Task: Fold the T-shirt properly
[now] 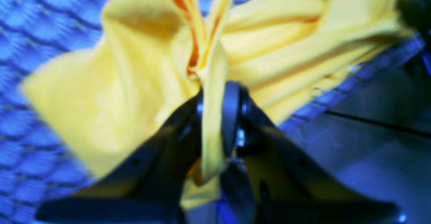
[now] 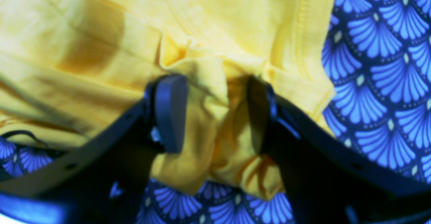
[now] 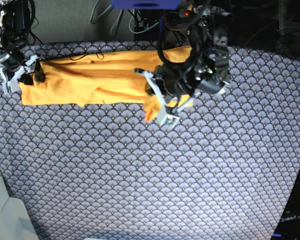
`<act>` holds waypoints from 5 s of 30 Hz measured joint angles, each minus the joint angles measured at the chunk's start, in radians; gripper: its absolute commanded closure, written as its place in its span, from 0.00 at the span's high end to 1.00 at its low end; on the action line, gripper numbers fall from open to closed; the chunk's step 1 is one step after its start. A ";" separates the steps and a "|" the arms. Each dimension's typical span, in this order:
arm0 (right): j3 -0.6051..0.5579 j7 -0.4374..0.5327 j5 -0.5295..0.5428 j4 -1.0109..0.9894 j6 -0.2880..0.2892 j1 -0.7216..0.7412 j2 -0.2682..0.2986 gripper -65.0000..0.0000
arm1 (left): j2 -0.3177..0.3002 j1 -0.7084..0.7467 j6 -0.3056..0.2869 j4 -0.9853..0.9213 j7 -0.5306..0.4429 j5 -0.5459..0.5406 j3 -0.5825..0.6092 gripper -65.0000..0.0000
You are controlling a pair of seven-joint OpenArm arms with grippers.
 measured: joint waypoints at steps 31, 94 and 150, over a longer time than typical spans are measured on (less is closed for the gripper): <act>0.000 0.003 0.003 0.000 0.000 -0.003 0.000 0.48 | -0.006 -0.160 0.047 -0.240 -0.001 0.011 0.249 0.00; 0.193 -0.331 0.005 0.161 -0.002 0.061 0.019 0.82 | -0.189 -0.065 0.052 -0.360 -0.267 -0.232 0.126 0.00; 0.122 -0.381 0.195 0.198 -0.015 -0.002 -0.037 0.00 | -0.272 -0.051 0.054 -0.186 -0.053 -0.413 -0.167 0.00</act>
